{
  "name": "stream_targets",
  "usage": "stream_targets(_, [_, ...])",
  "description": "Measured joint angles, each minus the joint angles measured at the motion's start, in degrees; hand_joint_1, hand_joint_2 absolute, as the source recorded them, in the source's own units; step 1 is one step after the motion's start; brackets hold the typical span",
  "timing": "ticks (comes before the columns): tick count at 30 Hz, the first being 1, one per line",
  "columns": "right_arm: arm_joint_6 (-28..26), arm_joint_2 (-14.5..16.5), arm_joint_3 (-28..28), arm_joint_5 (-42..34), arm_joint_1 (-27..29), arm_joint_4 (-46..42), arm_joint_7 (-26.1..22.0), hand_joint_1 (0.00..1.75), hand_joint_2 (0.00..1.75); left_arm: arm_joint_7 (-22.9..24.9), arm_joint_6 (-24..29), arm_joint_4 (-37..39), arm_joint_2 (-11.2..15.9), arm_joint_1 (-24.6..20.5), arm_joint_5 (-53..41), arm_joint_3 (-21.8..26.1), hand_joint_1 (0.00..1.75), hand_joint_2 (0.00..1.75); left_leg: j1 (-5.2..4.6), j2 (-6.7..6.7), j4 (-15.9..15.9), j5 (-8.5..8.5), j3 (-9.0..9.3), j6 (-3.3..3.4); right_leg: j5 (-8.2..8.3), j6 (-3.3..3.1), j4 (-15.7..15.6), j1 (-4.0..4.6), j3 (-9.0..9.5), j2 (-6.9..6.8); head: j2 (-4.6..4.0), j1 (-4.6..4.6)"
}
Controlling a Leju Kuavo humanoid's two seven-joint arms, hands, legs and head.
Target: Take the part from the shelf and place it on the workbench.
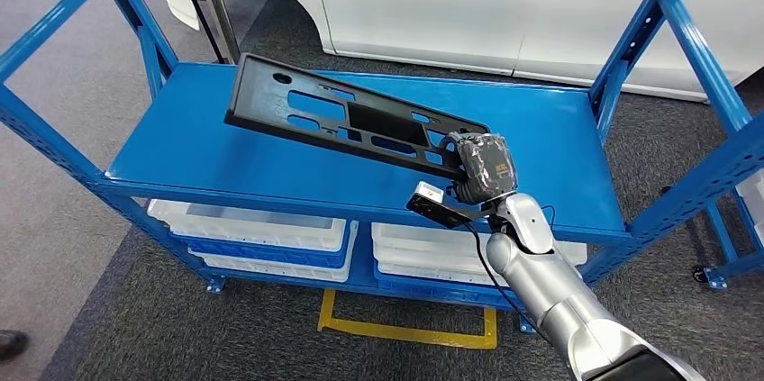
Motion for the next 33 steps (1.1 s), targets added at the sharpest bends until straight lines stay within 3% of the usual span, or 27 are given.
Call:
stream_targets(2, [1.4, -0.3, -0.3, -2.1, 0.7, -1.9, -0.5, 1.75, 1.75, -0.1, 0.0, 0.0, 0.1, 0.0, 0.0, -0.2, 0.00, 1.75, 0.05, -0.01, 6.9, -4.51, -1.95, -0.35, 0.91, -0.31, 0.1, 0.10, -1.30, -0.01, 0.00, -0.01])
stream_targets(3, [2.2, -0.5, -0.4, -3.3, 1.2, -3.1, -0.8, 1.75, 1.75, -0.2, -0.1, 0.0, 0.1, 0.0, 0.1, -0.3, 0.00, 1.75, 0.07, -0.01, 9.3, -5.32, -2.24, -0.48, 1.36, -0.28, 0.3, 0.14, -2.01, -0.02, 0.00, 0.00])
stream_targets(4, [3.1, -0.8, -0.6, -4.5, 1.7, -4.4, -1.0, 1.75, 1.75, -0.2, -0.1, 0.0, 0.2, 0.0, 0.1, -0.5, 0.00, 1.75, 0.09, -0.01, 10.1, -4.97, -1.73, -0.56, 1.80, -0.21, 0.4, 0.15, -2.75, -0.02, 0.00, -0.01])
stream_targets(5, [4.2, -1.2, -0.7, -5.8, 2.2, -5.8, -1.3, 1.75, 1.75, -0.3, -0.2, 0.0, 0.2, 0.0, 0.2, -0.6, 0.00, 1.75, 0.14, -0.01, 8.8, -3.59, -0.19, -0.57, 2.25, -0.09, 0.6, 0.14, -3.50, -0.02, 0.00, -0.01])
stream_targets(7, [7.0, -2.0, -1.2, -8.8, 3.3, -8.9, -2.2, 1.75, 1.75, -0.5, -0.2, 0.0, 0.4, 0.0, 0.3, -1.0, 0.00, 1.75, 0.18, -0.07, 1.8, -1.09, 4.94, -0.41, 3.16, 0.30, 1.0, 0.17, -4.82, 0.02, 0.00, -0.02])
stream_targets(9, [10.1, -2.6, -1.7, -12.2, 4.3, -12.2, -3.5, 1.75, 1.75, -0.7, -0.3, 0.0, 0.5, 0.0, 0.4, -1.2, 0.00, 1.75, -0.04, -0.29, -4.6, -0.80, 8.89, 0.00, 4.18, 0.92, 1.1, 0.25, -5.48, 0.10, 0.00, 0.02])
stream_targets(10, [11.3, -2.9, -1.9, -13.7, 4.8, -13.9, -3.9, 1.75, 1.75, -0.8, -0.4, 0.0, 0.6, 0.1, 0.5, -1.3, 0.00, 1.75, -0.22, -0.38, -6.1, -1.05, 9.56, 0.26, 4.80, 1.29, 0.9, 0.25, -5.57, 0.14, 0.00, 0.01])
stream_targets(12, [12.6, -3.3, -2.1, -15.1, 5.7, -16.5, -4.5, 1.75, 1.75, -0.8, -0.4, 0.0, 0.7, 0.2, 0.6, -1.3, 0.00, 1.75, -0.29, -0.38, -6.7, 0.00, 8.92, 0.98, 5.90, 2.01, 0.2, 0.24, -5.64, 0.25, 0.00, 0.02])
stream_targets(14, [13.1, -3.9, -2.2, -15.5, 6.3, -18.2, -4.6, 1.75, 1.75, -0.9, -0.5, 0.0, 0.7, 0.2, 0.6, -1.4, 0.00, 1.75, -0.07, -0.12, -7.1, 1.43, 7.92, 1.90, 4.08, 2.59, 1.0, 0.20, -6.29, 0.41, 0.00, 0.05])
stream_targets(17, [15.3, -4.6, -2.2, -17.3, 7.4, -20.1, -5.5, 1.75, 1.75, -1.0, -0.8, 0.0, 0.7, 0.3, 0.6, -1.6, 0.00, 1.75, -0.07, 0.10, -7.1, 3.68, 5.40, 2.80, -4.84, 3.03, 9.6, 0.08, -8.06, 0.44, 0.00, 0.09])
stream_targets(18, [17.0, -4.9, -2.2, -18.9, 8.0, -21.0, -6.3, 1.75, 1.75, -1.1, -0.8, 0.0, 0.7, 0.3, 0.6, -1.7, 0.00, 1.75, -0.14, 0.10, -7.0, 4.44, 4.37, 2.87, -6.71, 3.11, 13.2, 0.07, -8.36, 0.44, 0.00, 0.08])
stream_targets(19, [19.0, -5.2, -2.2, -20.8, 8.7, -22.1, -7.3, 1.75, 1.75, -1.1, -0.9, 0.0, 0.7, 0.3, 0.7, -1.7, 0.00, 1.75, -0.21, 0.10, -6.9, 5.09, 3.38, 2.88, -6.88, 3.09, 15.5, 0.08, -8.06, 0.43, 0.00, 0.08])
stream_targets(20, [20.9, -5.6, -2.2, -22.7, 9.5, -23.5, -8.1, 1.75, 1.75, -1.2, -0.9, 0.0, 0.7, 0.4, 0.8, -1.8, 0.00, 1.75, -0.28, 0.09, -6.7, 5.67, 2.40, 2.85, -5.83, 2.98, 16.0, 0.11, -7.03, 0.43, 0.00, 0.08])
stream_targets(21, [22.5, -6.0, -2.2, -24.4, 10.5, -25.2, -8.8, 1.75, 1.75, -1.3, -1.0, 0.0, 0.7, 0.5, 0.8, -1.8, 0.00, 1.75, -0.36, 0.08, -6.5, 6.19, 1.47, 2.78, -4.24, 2.74, 14.7, 0.17, -5.10, 0.43, 0.00, 0.08])
stream_targets(22, [23.8, -6.5, -2.2, -25.8, 11.3, -26.9, -9.3, 1.75, 1.75, -1.4, -1.1, 0.0, 0.7, 0.6, 0.9, -1.9, 0.00, 1.75, -0.42, 0.09, -6.2, 6.66, 0.70, 2.69, -3.03, 2.35, 11.7, 0.32, -2.33, 0.43, 0.00, 0.08])
stream_targets(23, [24.6, -6.9, -2.3, -26.7, 12.0, -28.7, -9.6, 1.75, 1.75, -1.6, -1.2, 0.0, 0.7, 0.7, 0.9, -2.0, 0.00, 1.75, -0.59, 0.08, -6.0, 7.08, 0.04, 2.52, -2.92, 1.89, 7.4, 0.55, 1.00, 0.39, 0.00, 0.08])
stream_targets(25, [25.3, -7.7, -2.5, -27.5, 12.9, -31.8, -10.0, 1.75, 1.75, -1.8, -1.4, 0.0, 0.7, 0.8, 0.9, -2.2, 0.00, 1.75, -0.73, 0.15, -5.8, 8.04, -0.64, 2.00, -4.24, 1.17, 0.2, 0.96, 5.91, 0.31, 0.00, 0.07])
stream_targets(26, [25.5, -8.0, -2.7, -27.7, 13.3, -32.9, -10.1, 1.75, 1.75, -1.9, -1.5, 0.0, 0.7, 0.9, 0.9, -2.3, 0.00, 1.75, -0.75, 0.18, -5.9, 8.57, -0.77, 1.66, -4.79, 0.95, -1.6, 1.11, 6.85, 0.27, 0.00, 0.06])
stream_targets(28, [25.6, -8.5, -2.9, -27.9, 14.0, -34.3, -10.2, 1.75, 1.75, -1.9, -1.7, 0.0, 0.8, 1.1, 1.0, -2.4, 0.00, 1.75, -0.67, 0.13, -6.1, 9.19, -0.98, 1.00, -3.92, 0.42, -2.2, 1.00, 6.36, 0.12, 0.00, 0.09])
stream_targets(29, [25.8, -8.7, -2.9, -27.9, 14.3, -34.8, -10.2, 1.75, 1.75, -1.9, -1.7, 0.0, 0.9, 1.2, 1.0, -2.5, 0.00, 1.75, -0.63, 0.05, -5.5, 8.10, -1.36, 0.73, -3.24, -0.03, -2.4, 0.85, 5.81, -0.01, 0.00, 0.08])
stream_targets(30, [25.9, -8.8, -3.0, -27.9, 14.6, -35.2, -10.2, 1.75, 1.75, -1.9, -1.7, 0.0, 0.9, 1.3, 1.0, -2.5, 0.00, 1.75, -0.58, -0.03, -3.9, 5.87, -1.98, 0.48, -2.48, -0.48, -2.5, 0.67, 5.09, -0.14, 0.00, 0.07])
stream_targets(32, [26.0, -8.9, -3.0, -27.9, 15.0, -35.8, -10.1, 1.75, 1.75, -1.9, -1.7, 0.0, 1.1, 1.3, 1.0, -2.5, 0.00, 1.75, -0.35, -0.11, 2.3, -0.44, -3.46, 0.04, -1.01, -1.02, -2.5, 0.62, 3.27, -0.25, 0.00, 0.04])
stream_targets(33, [26.0, -9.0, -3.0, -27.9, 15.1, -36.0, -10.1, 1.75, 1.75, -1.9, -1.7, 0.0, 1.1, 1.3, 1.0, -2.6, 0.00, 1.75, -0.28, -0.10, 5.9, -2.46, -3.94, -0.18, -0.30, -1.02, -2.3, 0.63, 2.31, -0.26, 0.00, 0.03])
